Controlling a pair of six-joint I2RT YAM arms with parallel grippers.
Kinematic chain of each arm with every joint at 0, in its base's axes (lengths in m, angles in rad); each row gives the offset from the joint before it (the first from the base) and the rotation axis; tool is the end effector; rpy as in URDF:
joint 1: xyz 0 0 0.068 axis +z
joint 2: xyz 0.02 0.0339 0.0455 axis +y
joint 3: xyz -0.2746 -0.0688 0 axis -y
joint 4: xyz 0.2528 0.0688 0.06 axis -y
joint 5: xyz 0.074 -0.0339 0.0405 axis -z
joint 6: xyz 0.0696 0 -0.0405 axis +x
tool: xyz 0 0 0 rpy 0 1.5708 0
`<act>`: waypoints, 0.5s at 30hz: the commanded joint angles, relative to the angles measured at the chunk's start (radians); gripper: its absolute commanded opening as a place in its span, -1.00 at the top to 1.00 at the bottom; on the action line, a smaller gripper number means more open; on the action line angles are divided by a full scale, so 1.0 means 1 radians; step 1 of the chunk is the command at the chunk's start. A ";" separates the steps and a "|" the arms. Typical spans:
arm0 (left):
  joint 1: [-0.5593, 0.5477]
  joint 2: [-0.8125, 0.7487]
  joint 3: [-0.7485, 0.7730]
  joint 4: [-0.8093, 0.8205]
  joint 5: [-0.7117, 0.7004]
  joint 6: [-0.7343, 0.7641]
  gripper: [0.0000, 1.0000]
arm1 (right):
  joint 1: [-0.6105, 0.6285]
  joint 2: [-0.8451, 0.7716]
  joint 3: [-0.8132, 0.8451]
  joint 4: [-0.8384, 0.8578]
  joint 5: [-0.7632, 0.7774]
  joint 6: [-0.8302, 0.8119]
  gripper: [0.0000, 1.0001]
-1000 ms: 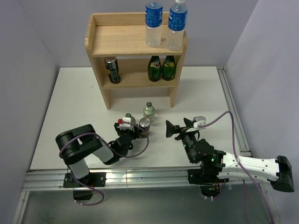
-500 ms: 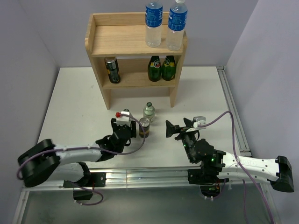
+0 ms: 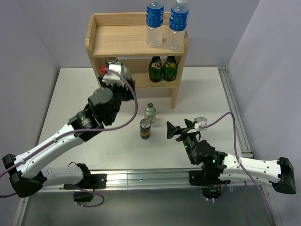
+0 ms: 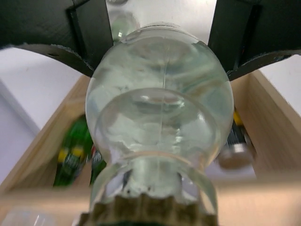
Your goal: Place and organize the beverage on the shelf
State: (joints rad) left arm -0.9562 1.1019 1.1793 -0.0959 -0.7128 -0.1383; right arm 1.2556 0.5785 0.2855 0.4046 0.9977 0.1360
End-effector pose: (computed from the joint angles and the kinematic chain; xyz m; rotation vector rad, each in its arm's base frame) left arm 0.1928 -0.1943 0.4355 0.0932 1.5894 -0.2884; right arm 0.1053 0.1344 0.2605 -0.0192 1.5227 0.3884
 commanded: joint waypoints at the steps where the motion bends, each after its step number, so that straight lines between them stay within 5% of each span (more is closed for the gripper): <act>1: 0.030 0.062 0.247 -0.022 0.041 0.128 0.99 | -0.007 -0.008 -0.009 0.028 0.007 0.010 -1.00; 15: 0.155 0.317 0.807 -0.215 0.105 0.213 0.99 | -0.007 -0.022 -0.012 0.022 0.002 0.011 -1.00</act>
State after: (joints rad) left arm -0.8291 1.4029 1.8603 -0.3725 -0.6422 0.0410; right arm 1.2556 0.5648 0.2852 0.4042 0.9974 0.1364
